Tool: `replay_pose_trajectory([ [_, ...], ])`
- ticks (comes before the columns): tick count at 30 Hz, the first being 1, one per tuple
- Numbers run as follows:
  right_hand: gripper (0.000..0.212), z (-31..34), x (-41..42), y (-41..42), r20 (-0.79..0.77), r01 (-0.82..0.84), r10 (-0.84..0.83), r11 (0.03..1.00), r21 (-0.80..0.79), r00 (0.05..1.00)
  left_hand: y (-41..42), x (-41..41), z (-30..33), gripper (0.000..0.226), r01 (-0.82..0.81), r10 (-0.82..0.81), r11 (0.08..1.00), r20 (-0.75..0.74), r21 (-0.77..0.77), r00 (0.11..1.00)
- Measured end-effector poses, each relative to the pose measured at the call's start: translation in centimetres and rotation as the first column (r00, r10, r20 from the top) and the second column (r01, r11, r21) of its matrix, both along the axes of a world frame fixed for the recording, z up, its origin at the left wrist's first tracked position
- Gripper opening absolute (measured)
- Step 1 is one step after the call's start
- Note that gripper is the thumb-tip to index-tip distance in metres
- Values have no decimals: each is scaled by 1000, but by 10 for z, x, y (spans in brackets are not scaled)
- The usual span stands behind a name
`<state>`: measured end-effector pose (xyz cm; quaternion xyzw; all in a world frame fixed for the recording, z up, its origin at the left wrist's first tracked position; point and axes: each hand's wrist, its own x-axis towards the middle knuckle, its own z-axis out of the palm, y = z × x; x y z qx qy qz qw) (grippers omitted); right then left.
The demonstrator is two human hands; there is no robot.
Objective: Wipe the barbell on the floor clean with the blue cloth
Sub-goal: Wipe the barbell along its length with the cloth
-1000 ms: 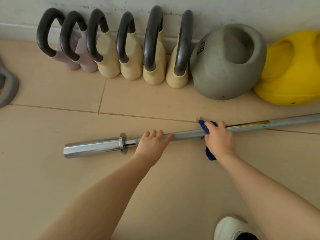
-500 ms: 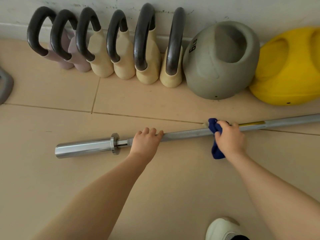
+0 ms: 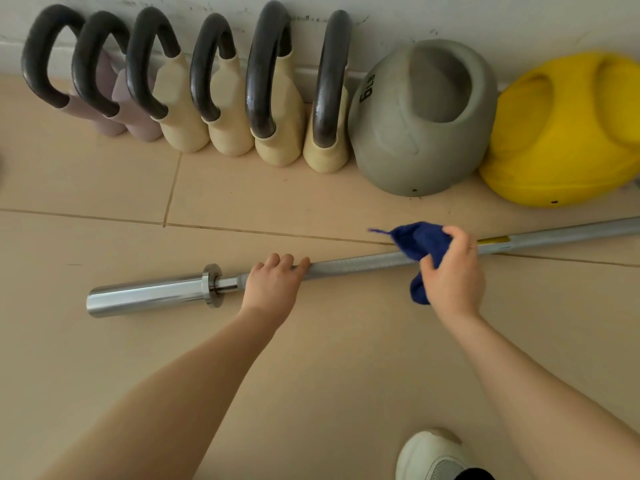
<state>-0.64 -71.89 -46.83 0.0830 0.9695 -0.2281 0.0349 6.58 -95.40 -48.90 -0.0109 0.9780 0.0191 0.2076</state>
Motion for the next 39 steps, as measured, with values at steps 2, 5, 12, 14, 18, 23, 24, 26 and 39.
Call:
replay_pose_trajectory([
  [2, 47, 1, -9, 9, -66, 69, -68, 997, 16, 995, 0, -3, -1, 59, -8, 8, 1000, 5, 1, 1000],
  [5, 45, -14, -3, -1, 9, -139, 139, 985, 100, 990, -1, -6, -1, 57, 1, -1, 1000, 8, -14, 1000],
  [12, 48, -37, 16, -39, 106, -238, 227, 965, 106, 968, -3, -8, -2, 55, 29, -29, 1000, 18, -11, 999],
  [14, 54, -37, 22, -58, 87, -328, 324, 943, 46, 942, -5, -7, -3, 54, 32, -32, 999, 3, -8, 999],
  [18, 42, -39, 25, -67, 104, -523, 514, 846, 100, 851, -8, -6, -4, 53, 46, -46, 999, 7, 12, 999],
  [23, 39, -45, 7, -35, -8, -372, 390, 884, 283, 921, -16, -2, -8, 55, 73, -68, 996, -93, 55, 993],
  [24, 36, -45, 8, -43, 14, -332, 342, 903, 271, 940, -17, -2, -10, 56, 94, -89, 995, -123, 32, 988],
  [26, 29, -44, 17, -70, 78, -322, 313, 920, 223, 947, -17, -1, -11, 59, 118, -114, 993, -144, 23, 983],
  [39, 23, -26, 34, -128, 232, -346, 292, 906, 244, 928, -56, 9, 4, 58, 41, -30, 984, -65, 171, 997],
])
